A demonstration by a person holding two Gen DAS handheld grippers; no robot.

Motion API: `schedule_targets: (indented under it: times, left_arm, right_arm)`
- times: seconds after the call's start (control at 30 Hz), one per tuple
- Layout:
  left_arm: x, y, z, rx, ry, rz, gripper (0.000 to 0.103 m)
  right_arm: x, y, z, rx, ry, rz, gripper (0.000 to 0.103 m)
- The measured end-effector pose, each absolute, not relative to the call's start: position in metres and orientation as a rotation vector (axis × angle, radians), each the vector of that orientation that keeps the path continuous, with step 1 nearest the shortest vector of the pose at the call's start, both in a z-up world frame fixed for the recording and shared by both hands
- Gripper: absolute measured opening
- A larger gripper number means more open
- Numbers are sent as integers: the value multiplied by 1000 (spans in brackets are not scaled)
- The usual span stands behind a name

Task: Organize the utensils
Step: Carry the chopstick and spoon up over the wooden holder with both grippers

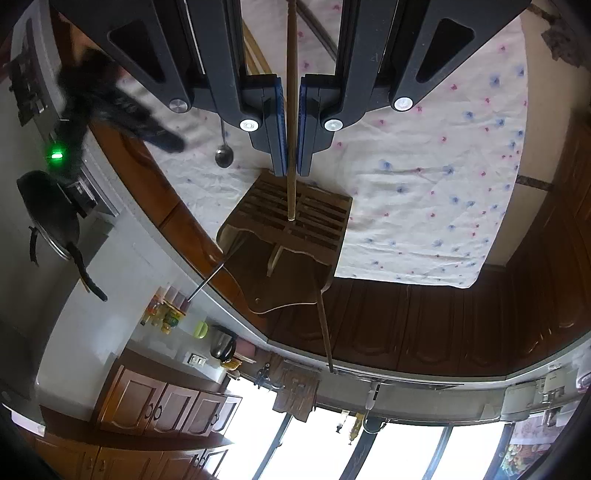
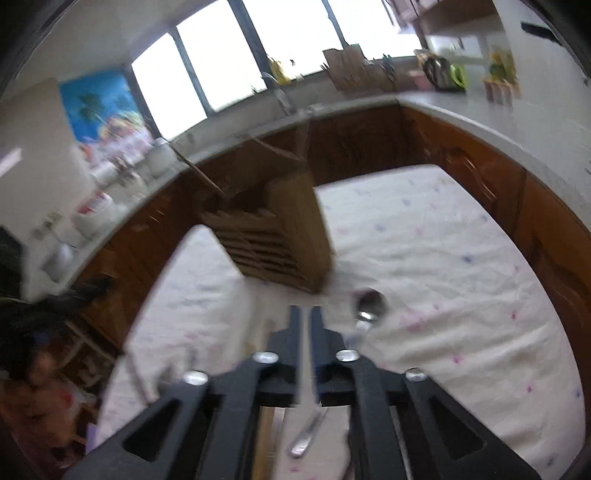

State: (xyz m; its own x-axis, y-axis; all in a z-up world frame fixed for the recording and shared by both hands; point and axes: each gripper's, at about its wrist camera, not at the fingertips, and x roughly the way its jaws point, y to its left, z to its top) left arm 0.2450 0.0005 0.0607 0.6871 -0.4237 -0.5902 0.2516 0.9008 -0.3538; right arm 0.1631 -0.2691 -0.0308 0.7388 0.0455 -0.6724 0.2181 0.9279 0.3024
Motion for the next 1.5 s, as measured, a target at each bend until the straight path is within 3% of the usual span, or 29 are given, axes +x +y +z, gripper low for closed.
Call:
schedule_targets:
  times: [0.07, 0.37, 0.43, 0.53, 0.6, 0.67, 1.0, 1.5]
  left_arm:
    - [246, 2, 61, -253, 720, -381, 3]
    - [257, 0, 57, -256, 733, -385, 3]
    - [258, 0, 56, -257, 733, -385, 3]
    - [259, 1, 56, -257, 727, -379, 3]
    - [258, 2, 56, -259, 724, -379, 4]
    - [258, 2, 56, -259, 721, -379, 3]
    - [251, 6, 62, -261, 697, -386, 4]
    - [234, 19, 86, -249, 599, -392, 4]
  right_arm:
    - [170, -275, -43, 381, 761, -112, 70]
    - [220, -288, -76, 338, 873, -176, 68]
    - [230, -290, -84, 326, 904, -193, 63]
    - [236, -292, -93, 309, 924, -212, 46]
    - [236, -294, -93, 307, 921, -210, 17]
    - [231, -297, -89, 318, 886, -209, 4]
    - [210, -290, -69, 325, 796, -160, 2]
    - [170, -258, 44, 212, 452, -144, 2]
